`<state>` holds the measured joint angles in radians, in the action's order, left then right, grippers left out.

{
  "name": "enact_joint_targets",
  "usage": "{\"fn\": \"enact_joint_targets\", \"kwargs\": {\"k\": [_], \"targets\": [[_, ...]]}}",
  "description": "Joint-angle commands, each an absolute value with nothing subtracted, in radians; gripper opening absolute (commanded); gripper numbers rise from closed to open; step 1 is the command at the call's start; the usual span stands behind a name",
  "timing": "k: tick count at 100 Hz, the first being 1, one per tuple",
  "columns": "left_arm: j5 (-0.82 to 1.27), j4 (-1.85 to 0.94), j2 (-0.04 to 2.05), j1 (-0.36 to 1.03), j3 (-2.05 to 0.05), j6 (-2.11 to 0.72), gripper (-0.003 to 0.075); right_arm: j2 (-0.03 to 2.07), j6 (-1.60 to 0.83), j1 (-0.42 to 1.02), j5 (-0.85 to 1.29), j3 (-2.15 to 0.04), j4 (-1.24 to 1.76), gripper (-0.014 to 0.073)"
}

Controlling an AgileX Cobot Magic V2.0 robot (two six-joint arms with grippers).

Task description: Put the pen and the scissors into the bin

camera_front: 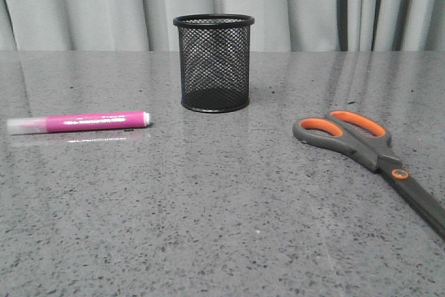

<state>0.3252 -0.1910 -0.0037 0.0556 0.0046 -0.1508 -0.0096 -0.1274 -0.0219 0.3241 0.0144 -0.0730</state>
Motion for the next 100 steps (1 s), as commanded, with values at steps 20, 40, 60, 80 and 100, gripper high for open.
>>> {"fn": "enact_joint_targets", "kwargs": {"k": [20,40,60,80,100], "targets": [[0.254,-0.201,-0.032,0.054,0.028,-0.148,-0.0020,-0.034,-0.131,-0.029,0.307,0.025,-0.072,-0.0073],[0.254,-0.201,-0.032,0.054,0.028,-0.148,-0.0020,-0.034,-0.131,-0.029,0.307,0.025,-0.072,-0.0073],[0.254,-0.201,-0.032,0.054,0.028,-0.148,-0.0020,-0.034,-0.131,-0.029,0.308,0.025,-0.072,-0.0073],[0.254,-0.201,-0.032,0.054,0.028,-0.148,-0.0020,-0.034,-0.131,-0.029,0.262,0.025,-0.165,-0.0073],[0.254,-0.201,-0.032,0.054,0.028,-0.148,-0.0020,-0.034,-0.131,-0.029,-0.038,0.025,-0.473,-0.0073]]}}
